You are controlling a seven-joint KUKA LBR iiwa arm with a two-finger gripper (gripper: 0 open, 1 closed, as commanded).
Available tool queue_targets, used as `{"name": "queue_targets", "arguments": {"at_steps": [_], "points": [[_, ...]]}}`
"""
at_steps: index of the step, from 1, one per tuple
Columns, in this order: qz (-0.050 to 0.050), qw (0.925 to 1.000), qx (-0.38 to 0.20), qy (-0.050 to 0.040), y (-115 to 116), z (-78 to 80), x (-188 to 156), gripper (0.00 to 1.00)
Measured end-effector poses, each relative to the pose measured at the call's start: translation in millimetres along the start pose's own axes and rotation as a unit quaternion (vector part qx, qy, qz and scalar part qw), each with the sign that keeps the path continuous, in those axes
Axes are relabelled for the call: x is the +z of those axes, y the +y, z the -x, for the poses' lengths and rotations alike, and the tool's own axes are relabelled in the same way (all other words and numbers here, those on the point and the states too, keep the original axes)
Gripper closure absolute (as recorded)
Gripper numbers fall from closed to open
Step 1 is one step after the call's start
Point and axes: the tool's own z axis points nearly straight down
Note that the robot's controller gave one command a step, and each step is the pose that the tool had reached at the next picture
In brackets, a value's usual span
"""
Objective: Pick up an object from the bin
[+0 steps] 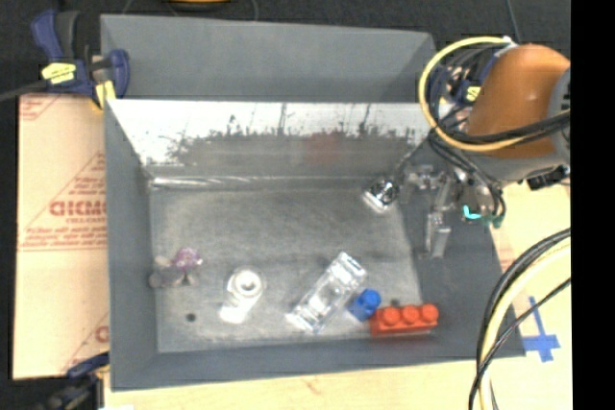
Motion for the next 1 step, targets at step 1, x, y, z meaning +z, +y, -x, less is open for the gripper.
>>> {"name": "queue_targets", "arguments": {"at_steps": [1], "points": [[0.002,0.9994,-0.033,0.0011,54.0,-43.9,54.5,0.0]]}}
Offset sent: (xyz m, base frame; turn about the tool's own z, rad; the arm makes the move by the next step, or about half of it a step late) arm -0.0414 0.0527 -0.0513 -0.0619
